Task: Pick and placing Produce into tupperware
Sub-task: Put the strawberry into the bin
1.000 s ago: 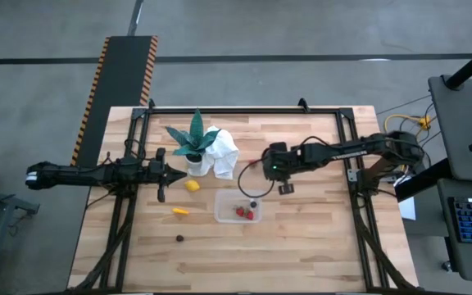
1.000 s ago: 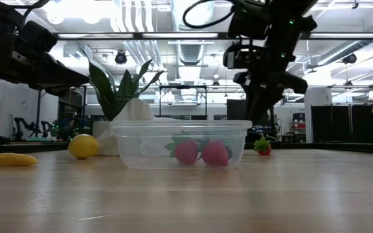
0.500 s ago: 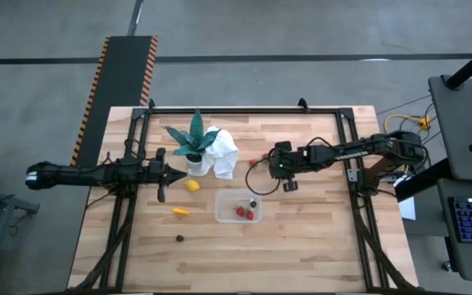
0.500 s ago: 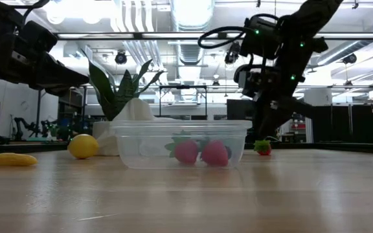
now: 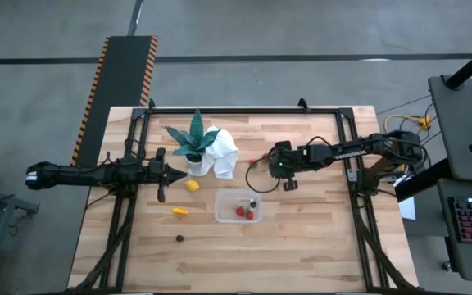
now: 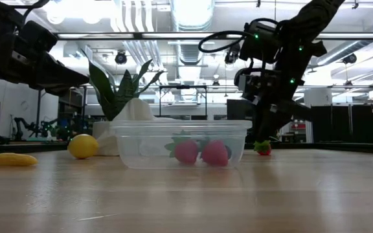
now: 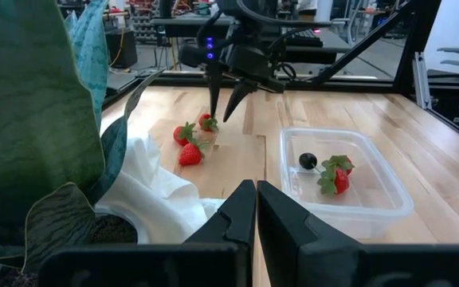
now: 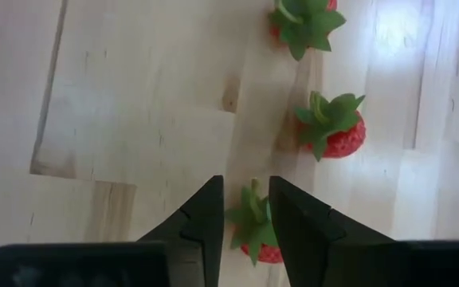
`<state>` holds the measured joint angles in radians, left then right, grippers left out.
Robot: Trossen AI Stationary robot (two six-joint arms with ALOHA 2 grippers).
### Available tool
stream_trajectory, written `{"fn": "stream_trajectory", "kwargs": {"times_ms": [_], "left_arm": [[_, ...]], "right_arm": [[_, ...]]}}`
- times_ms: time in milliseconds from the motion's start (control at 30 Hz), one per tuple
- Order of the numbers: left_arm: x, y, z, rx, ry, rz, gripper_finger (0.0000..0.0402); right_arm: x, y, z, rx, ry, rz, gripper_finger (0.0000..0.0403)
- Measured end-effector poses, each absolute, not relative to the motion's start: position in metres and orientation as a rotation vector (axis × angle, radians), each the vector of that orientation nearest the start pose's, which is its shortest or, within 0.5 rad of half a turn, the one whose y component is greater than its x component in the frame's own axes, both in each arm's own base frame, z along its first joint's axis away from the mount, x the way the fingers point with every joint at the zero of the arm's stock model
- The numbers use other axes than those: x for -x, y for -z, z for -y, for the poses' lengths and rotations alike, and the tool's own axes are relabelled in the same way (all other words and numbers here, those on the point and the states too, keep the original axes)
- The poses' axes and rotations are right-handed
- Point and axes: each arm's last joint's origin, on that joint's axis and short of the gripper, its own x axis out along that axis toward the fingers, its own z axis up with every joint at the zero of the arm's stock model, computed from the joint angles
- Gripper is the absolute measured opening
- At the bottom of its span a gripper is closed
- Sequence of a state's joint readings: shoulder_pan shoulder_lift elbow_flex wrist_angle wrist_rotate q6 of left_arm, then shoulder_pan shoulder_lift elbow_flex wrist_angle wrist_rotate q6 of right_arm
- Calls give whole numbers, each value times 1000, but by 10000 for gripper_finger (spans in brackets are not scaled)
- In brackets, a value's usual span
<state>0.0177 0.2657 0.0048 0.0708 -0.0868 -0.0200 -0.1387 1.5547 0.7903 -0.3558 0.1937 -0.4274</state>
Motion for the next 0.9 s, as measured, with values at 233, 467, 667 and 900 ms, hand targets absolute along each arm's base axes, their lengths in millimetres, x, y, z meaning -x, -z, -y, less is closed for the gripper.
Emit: {"fn": "stream_trajectory", "kwargs": {"times_ms": [233,467,667,900], "left_arm": [[-112,-149,-5,13,-106,-189,0],[-112,-149,-5,13,-106,-189,0],[-112,-149,-5,13,-106,-189,0],[-112,-149,-5,13,-106,-189,0]], "right_arm": [[-272,-153,48,392,57,-1149,96],[-272,-153,51,385,67,-1144,90],[-273,-149,50,365,42,-1148,91],[-275,-139,51,366,41,-1186,91]]}}
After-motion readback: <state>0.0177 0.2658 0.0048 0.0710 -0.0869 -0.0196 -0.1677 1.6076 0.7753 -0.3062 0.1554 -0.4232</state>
